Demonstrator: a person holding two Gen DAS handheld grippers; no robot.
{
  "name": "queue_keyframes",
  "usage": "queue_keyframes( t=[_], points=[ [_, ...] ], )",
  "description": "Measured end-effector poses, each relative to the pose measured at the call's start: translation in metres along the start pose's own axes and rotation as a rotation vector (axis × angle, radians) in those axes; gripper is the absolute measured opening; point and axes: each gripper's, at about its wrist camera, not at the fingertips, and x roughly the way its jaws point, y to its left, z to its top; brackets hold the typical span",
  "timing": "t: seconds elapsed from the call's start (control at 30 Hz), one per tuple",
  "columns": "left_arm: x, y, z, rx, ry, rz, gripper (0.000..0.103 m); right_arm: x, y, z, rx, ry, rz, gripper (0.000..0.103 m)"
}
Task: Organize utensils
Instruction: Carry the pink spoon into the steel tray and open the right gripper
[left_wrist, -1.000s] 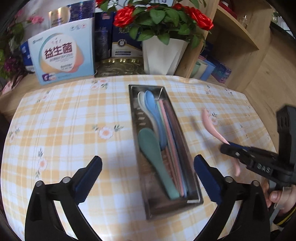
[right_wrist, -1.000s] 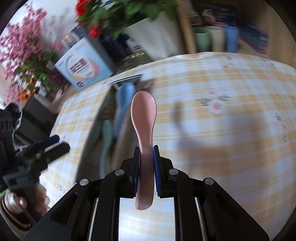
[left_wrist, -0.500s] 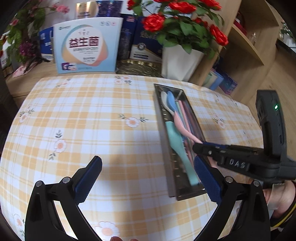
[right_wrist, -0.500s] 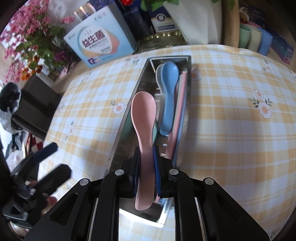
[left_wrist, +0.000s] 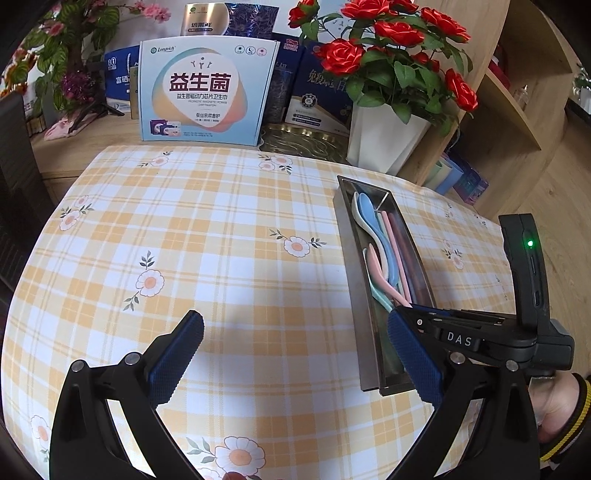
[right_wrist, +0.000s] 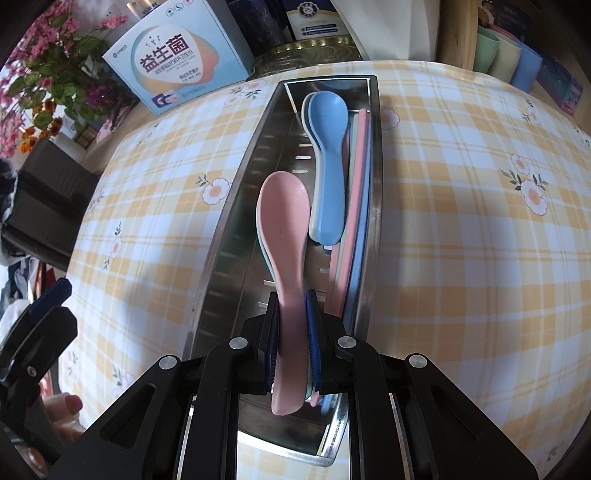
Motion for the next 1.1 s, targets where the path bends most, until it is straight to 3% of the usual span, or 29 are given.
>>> queue_keyframes(
  t=[0.5, 0.87, 0.97, 1.03, 1.07, 1.1],
  points=[
    [-0.005, 0.0, 0.008, -0.008, 0.009, 0.031, 0.097, -0.005, 0.0, -0.001, 0.005, 0.024, 0.01, 0.016],
    [-0.017, -0.014, 0.017, 0.019, -0.008, 0.055, 0.097, -0.038, -0.009, 0.001, 0.013, -0.039, 0.06, 0.017],
    [-0.021, -0.021, 0.019, 0.031, -0.014, 0.056, 0.097, -0.051, -0.014, 0.002, 0.004, -0.075, 0.056, 0.026],
    [-0.023, -0.027, 0.021, 0.039, -0.018, 0.056, 0.097, -0.058, -0.017, 0.003, -0.004, -0.096, 0.05, 0.039],
    [-0.024, -0.03, 0.023, 0.045, -0.02, 0.057, 0.097, -0.063, -0.019, 0.002, -0.008, -0.113, 0.044, 0.051],
    [-0.024, -0.032, 0.023, 0.047, -0.021, 0.056, 0.097, -0.068, -0.022, 0.002, -0.011, -0.128, 0.04, 0.054]
  ],
)
